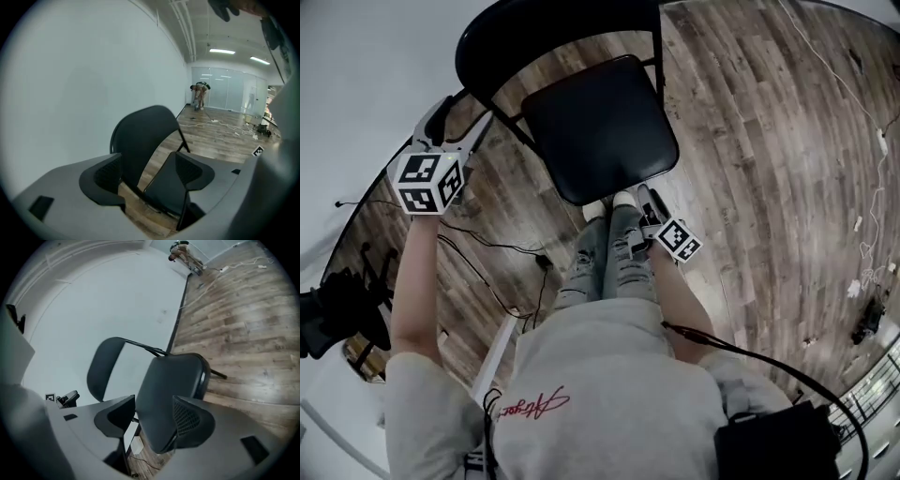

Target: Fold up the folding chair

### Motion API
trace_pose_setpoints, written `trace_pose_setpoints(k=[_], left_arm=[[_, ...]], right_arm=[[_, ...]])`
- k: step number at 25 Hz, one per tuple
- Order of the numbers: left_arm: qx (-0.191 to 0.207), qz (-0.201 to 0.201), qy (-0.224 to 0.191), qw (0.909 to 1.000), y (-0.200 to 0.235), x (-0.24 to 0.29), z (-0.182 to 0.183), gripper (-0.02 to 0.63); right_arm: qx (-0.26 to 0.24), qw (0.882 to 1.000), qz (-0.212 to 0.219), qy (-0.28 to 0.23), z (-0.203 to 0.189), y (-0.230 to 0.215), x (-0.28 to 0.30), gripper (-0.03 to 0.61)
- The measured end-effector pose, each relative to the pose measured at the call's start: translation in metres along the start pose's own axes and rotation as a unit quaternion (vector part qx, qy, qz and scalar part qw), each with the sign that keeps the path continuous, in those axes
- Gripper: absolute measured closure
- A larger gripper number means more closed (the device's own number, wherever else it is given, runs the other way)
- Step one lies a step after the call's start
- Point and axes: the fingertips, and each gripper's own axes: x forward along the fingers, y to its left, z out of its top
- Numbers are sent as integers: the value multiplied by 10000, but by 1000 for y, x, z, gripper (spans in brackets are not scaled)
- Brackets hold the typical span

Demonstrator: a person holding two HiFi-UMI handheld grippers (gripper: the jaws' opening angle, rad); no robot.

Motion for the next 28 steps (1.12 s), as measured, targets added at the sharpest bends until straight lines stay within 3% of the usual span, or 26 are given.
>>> trace_pose_setpoints(k=[2, 6, 9, 12, 15, 18, 20, 23, 26, 28], left_arm=[[-466, 179, 507, 9975, 25, 25, -41, 253], [-1445, 277, 1152, 9824, 33, 75, -129, 249], [-1780, 402, 1198, 9759, 33, 104, -171, 244], [-1952, 421, 937, 9754, 39, 125, -184, 241], [-2004, 99, 467, 9785, 46, 141, -177, 241], [-1678, -581, 0, 9841, 35, 150, -149, 241], [-1434, -743, -285, 9865, 32, 151, -125, 242], [-1405, -574, -863, 9846, 48, 139, -88, 242], [-898, -700, -875, 9896, 51, 133, -64, 242], [-878, -986, -1026, 9859, 47, 129, -44, 247]], right_arm=[[408, 9987, -222, 192, -25, -36, 10, 336], [1061, 9932, -300, 363, -58, -74, 42, 314], [1245, 9905, -300, 510, -83, -89, 62, 308], [1386, 9890, 204, 476, -89, -91, 70, 307], [1254, 9863, 914, 561, -85, -92, 73, 273], [1355, 9809, 1382, 209, -58, -94, 87, 275], [1190, 9826, 1424, -39, -33, -89, 109, 275], [1236, 9802, 1549, -31, -26, -81, 123, 275], [1401, 9759, 1672, 25, -29, -81, 120, 276], [1475, 9741, 1715, 39, -29, -81, 119, 282]])
